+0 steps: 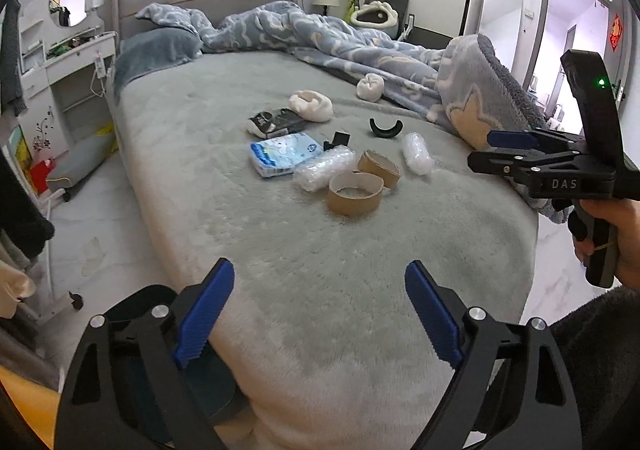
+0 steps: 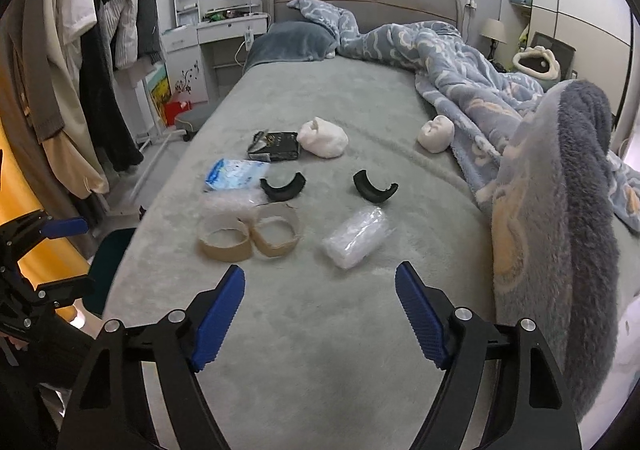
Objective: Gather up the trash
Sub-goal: 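Grasp the brown tape roll with the left tool while the right tool grasps the bubble wrap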
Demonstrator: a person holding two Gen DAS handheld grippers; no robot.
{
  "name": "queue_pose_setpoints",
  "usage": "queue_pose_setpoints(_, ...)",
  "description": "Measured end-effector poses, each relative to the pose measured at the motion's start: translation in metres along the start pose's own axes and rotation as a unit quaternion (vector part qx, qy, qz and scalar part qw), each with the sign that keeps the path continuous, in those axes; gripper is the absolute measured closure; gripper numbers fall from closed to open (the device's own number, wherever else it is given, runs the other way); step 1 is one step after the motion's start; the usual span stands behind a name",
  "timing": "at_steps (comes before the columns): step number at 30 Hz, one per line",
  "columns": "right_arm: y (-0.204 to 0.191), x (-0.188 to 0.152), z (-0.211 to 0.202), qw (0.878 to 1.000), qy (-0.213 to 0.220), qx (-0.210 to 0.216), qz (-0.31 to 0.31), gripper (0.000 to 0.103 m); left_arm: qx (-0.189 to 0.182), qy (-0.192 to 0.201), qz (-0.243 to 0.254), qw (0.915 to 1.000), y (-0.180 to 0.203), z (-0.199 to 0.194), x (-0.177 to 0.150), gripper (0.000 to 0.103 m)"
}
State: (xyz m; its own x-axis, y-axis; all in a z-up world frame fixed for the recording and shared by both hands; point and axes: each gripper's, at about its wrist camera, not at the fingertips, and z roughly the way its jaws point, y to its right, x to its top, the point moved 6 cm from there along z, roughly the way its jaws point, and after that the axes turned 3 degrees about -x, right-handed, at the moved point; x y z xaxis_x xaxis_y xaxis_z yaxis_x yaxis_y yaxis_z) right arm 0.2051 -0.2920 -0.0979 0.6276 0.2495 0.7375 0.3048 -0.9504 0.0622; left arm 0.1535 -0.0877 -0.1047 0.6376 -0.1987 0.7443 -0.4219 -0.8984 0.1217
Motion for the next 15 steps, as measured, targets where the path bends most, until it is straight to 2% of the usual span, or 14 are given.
queue_pose_setpoints(8, 0.016, 0.006, 0.028, 1.0, -0.012, 0.003, -0.014, 0.024, -0.019, -0.015, 0.015, 0.9996, 0.014, 0.035, 0.007, 0.014)
queue_pose_setpoints(15, 0.026, 0.01, 0.05, 0.999, -0.021, 0.017, -0.021, 0.024, -0.02, -0.023, 0.016, 0.9994, 0.021, 0.06, 0.016, 0.015)
